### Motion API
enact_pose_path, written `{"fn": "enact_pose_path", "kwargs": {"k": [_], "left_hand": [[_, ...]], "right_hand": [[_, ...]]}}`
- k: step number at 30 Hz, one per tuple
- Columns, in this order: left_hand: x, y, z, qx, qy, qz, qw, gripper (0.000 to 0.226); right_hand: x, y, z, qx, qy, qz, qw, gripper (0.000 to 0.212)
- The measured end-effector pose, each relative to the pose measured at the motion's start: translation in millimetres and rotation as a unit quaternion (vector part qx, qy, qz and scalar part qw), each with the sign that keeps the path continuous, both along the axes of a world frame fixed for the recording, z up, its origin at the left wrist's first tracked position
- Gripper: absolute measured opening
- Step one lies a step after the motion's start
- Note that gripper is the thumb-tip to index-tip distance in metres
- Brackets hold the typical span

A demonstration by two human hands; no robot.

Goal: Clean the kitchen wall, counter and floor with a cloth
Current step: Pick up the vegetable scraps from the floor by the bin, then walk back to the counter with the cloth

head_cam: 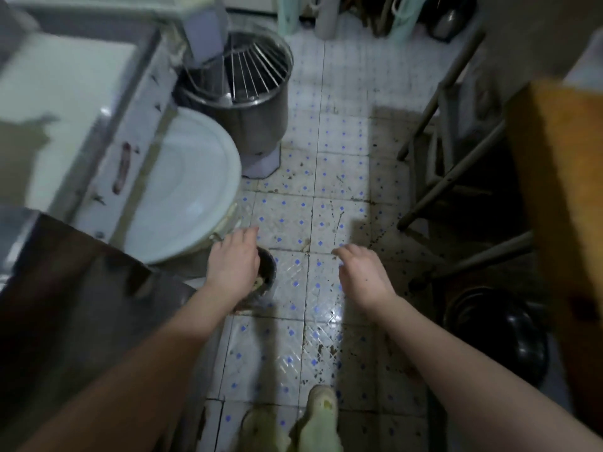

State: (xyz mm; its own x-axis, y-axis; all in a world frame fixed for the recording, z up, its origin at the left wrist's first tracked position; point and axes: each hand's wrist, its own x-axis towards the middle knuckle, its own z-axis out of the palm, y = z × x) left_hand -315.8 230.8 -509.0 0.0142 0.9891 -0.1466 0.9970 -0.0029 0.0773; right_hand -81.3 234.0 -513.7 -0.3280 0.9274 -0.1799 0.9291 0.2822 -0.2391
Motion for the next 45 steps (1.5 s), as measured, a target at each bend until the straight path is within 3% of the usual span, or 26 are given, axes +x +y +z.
{"fn": "enact_pose_path", "kwargs": {"k": [11, 20, 24, 29, 35, 45], "left_hand": [[-64, -17, 184, 0.033, 0.027, 0.002, 0.999, 0.031], [-125, -26, 282, 0.129, 0.039, 0.063, 0.989, 0.022], [-152, -39, 316, 0.150, 0.055, 0.086, 0.983, 0.027], [-192, -55, 348, 0.155, 0.071, 0.167, 0.971, 0.028], [-229, -105, 368, 0.144, 0.087, 0.328, 0.930, 0.030], [-214, -251, 385, 0.126, 0.089, 0.567, 0.809, 0.020]], "right_hand": [[-53, 21, 179, 0.038, -0.012, 0.055, 0.998, 0.043], [-127, 31, 291, 0.135, 0.014, 0.101, 0.986, 0.033], [-155, 36, 323, 0.181, 0.050, 0.148, 0.971, 0.020], [-201, 60, 344, 0.194, 0.043, 0.242, 0.950, 0.038], [-286, 77, 367, 0.164, 0.064, 0.370, 0.912, 0.041], [-394, 16, 397, 0.154, 0.124, 0.572, 0.796, 0.038]]}}
